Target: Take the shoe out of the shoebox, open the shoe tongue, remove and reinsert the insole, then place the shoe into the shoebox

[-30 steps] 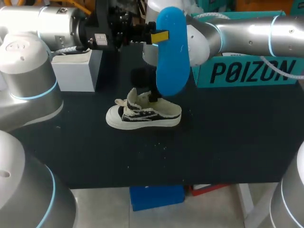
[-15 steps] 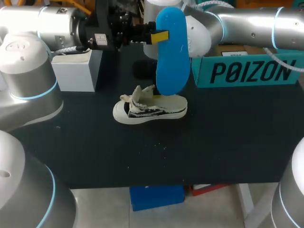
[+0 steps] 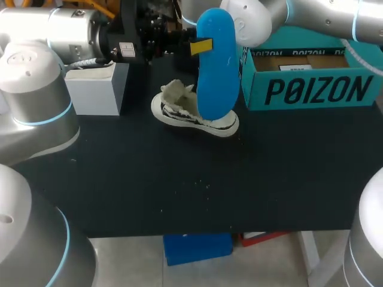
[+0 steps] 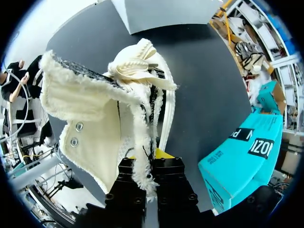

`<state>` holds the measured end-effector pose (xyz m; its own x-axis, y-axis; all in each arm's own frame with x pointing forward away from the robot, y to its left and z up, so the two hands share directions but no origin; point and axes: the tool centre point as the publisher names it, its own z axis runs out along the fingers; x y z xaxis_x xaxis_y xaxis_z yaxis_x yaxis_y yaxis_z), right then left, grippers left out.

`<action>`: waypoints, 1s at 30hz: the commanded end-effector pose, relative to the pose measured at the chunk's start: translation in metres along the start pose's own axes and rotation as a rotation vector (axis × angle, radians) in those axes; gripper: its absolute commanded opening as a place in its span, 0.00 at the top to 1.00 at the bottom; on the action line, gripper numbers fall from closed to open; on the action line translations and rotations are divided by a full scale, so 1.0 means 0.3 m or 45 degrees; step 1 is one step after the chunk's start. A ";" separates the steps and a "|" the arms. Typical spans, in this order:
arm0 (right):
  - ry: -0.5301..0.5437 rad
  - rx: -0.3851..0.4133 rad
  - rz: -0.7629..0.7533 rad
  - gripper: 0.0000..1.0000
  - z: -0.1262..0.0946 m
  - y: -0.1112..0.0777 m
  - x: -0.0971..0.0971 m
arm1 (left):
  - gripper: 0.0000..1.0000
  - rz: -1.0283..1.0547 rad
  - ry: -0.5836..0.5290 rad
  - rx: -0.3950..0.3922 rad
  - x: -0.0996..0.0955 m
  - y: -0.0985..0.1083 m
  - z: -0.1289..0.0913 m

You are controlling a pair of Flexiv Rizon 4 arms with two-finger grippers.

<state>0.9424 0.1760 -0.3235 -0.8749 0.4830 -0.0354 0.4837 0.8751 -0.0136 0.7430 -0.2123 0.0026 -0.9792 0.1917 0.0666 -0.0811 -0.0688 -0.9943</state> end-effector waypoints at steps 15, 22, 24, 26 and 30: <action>-0.041 -0.263 1.708 1.00 0.013 0.002 0.065 | 1.00 0.003 -0.006 0.002 0.001 0.004 0.006; -0.046 -0.270 1.740 1.00 0.034 0.013 0.091 | 1.00 0.003 -0.006 0.002 0.001 0.004 0.006; -0.050 -0.269 1.737 1.00 0.051 0.016 0.103 | 1.00 0.003 -0.006 0.002 0.001 0.004 0.006; -0.071 -0.266 1.729 1.00 0.070 0.020 0.112 | 1.00 0.003 -0.006 0.002 0.001 0.004 0.006; -0.079 -0.325 1.708 1.00 0.099 0.033 0.133 | 1.00 0.003 -0.006 0.002 0.001 0.004 0.006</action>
<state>0.9181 0.1980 -0.3478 -0.0589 0.9981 0.0174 0.9864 0.0555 0.1546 0.7430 -0.2123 0.0026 -0.9792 0.1917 0.0666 -0.0811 -0.0688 -0.9943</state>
